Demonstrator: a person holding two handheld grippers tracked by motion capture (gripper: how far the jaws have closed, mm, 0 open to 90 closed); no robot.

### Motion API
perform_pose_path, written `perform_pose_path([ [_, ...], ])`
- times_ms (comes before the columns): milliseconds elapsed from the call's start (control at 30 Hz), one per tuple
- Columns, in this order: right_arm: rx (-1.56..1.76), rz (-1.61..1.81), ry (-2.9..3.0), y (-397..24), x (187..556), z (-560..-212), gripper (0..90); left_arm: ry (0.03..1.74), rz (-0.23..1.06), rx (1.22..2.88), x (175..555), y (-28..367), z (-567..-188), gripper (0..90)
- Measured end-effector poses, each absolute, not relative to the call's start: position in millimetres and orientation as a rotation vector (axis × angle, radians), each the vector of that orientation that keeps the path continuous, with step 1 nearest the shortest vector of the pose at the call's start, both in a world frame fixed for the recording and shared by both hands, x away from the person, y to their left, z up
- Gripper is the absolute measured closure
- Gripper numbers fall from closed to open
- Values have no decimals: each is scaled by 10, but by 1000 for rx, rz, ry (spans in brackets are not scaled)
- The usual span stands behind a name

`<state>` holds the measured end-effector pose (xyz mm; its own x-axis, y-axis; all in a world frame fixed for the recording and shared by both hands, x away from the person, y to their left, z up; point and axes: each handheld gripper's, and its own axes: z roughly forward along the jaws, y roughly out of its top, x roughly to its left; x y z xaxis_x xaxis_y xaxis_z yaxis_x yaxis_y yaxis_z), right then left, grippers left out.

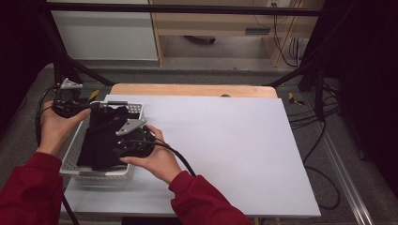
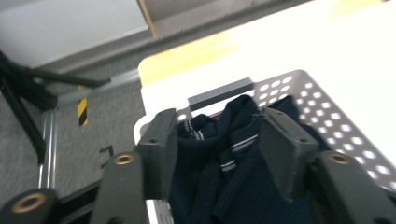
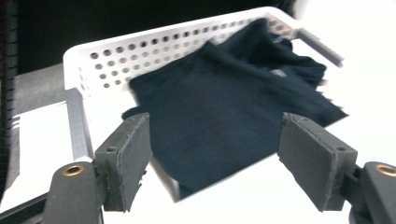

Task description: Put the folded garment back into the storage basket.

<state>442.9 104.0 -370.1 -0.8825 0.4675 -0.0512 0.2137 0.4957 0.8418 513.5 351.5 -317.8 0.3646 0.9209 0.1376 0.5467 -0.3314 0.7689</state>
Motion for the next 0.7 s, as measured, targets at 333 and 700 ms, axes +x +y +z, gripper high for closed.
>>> perform_pose_path([
  [333, 666, 1350, 2318, 462, 4365, -3521, 125, 1164, 747, 1904, 4609, 3280, -3162, 266],
  [700, 753, 1308, 2358, 204, 4559, -3482, 96, 1015, 654, 1860, 4216, 2963, -3347, 62],
])
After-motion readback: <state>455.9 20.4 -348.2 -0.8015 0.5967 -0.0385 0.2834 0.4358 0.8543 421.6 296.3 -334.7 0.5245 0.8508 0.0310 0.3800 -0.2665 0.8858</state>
